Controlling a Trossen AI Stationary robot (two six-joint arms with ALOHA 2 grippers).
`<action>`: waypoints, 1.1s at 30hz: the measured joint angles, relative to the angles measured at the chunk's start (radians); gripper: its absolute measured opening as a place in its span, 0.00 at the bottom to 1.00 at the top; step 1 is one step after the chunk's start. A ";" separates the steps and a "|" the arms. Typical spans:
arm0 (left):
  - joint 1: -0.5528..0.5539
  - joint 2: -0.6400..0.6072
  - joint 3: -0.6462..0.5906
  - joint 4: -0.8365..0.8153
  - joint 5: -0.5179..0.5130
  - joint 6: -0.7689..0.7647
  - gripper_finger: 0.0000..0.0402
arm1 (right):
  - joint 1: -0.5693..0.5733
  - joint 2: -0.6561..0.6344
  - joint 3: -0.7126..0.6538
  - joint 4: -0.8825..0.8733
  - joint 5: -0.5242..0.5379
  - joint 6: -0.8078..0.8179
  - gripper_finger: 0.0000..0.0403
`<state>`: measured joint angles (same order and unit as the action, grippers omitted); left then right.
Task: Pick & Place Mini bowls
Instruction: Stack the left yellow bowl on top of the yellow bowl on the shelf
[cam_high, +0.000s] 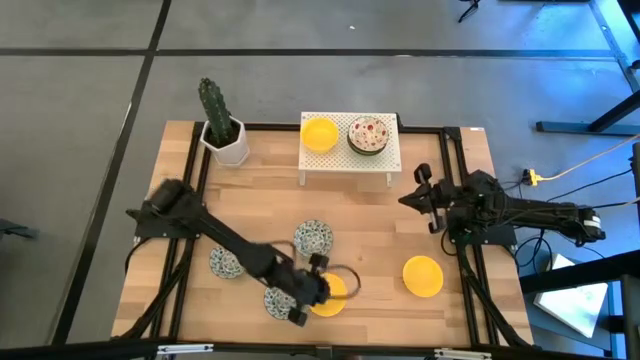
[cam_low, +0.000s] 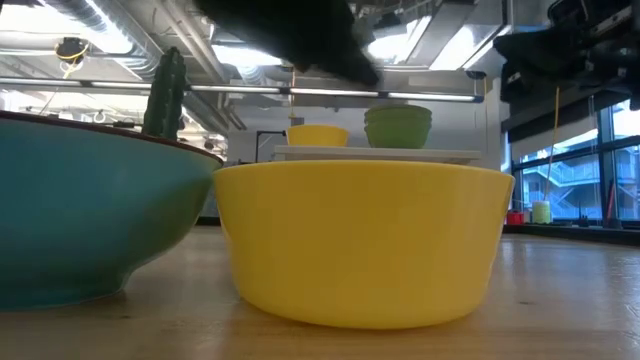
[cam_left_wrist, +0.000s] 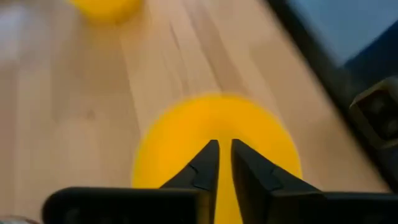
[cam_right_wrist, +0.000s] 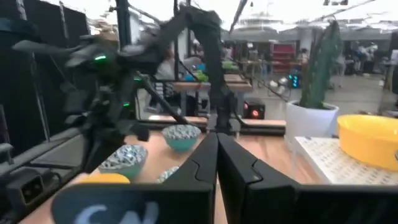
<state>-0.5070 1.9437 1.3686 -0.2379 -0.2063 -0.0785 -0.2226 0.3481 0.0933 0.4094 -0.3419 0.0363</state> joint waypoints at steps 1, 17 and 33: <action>-0.005 0.032 0.041 -0.060 -0.009 -0.013 0.12 | 0.000 0.006 0.000 0.004 0.018 -0.003 0.03; -0.027 0.215 0.501 -0.444 0.093 -0.200 0.50 | 0.000 0.008 0.000 0.033 0.141 0.008 0.03; -0.085 0.271 0.493 -0.583 0.048 -0.187 0.51 | 0.000 0.008 0.000 0.013 0.140 0.009 0.03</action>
<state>-0.5919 2.2145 1.8614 -0.8207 -0.1583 -0.2652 -0.2230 0.3564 0.0933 0.4229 -0.2019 0.0455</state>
